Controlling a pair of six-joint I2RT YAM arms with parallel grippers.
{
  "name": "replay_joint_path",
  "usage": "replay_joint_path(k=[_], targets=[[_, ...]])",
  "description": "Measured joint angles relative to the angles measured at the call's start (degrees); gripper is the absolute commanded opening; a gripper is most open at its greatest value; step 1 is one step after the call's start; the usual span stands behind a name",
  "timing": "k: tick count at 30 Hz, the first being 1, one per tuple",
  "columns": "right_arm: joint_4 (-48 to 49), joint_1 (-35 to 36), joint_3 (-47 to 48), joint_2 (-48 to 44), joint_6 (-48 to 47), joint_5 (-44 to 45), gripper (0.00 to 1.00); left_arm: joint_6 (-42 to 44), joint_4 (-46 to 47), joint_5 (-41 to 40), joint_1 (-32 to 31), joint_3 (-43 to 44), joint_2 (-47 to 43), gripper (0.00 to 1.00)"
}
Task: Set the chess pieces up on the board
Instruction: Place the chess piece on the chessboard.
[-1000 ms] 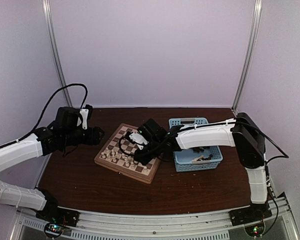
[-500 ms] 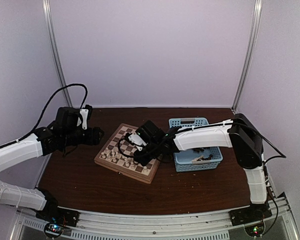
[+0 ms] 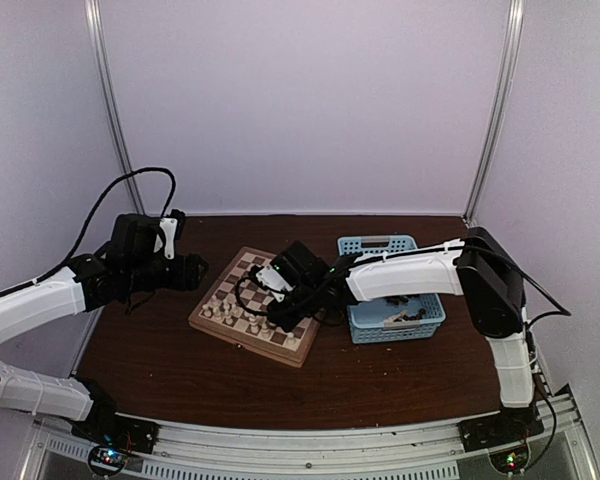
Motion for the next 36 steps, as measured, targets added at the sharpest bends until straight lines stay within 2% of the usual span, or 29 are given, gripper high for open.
replay_joint_path(k=[9,19,25,33,36], targets=[[0.00,0.00,0.52,0.39,-0.61,0.44,0.32,0.96,-0.42,0.81,0.00,0.35,0.02,0.73],[-0.31,-0.02,0.52,-1.92,-1.81,2.12,0.33,1.09,-2.08,2.89,0.00,1.51,-0.11,0.73],[0.22,-0.15,-0.87,-9.70,-2.21,2.54,0.36,1.01,-3.76,5.11,0.00,2.82,0.02,0.77],[2.78,-2.47,-8.66,-24.52,-1.51,4.98,0.33,0.15,-11.15,11.26,0.00,19.19,8.07,0.81],[2.32,-6.73,-12.24,-30.01,-0.39,5.55,0.33,-0.26,-11.39,12.28,0.00,20.04,8.44,0.90]])
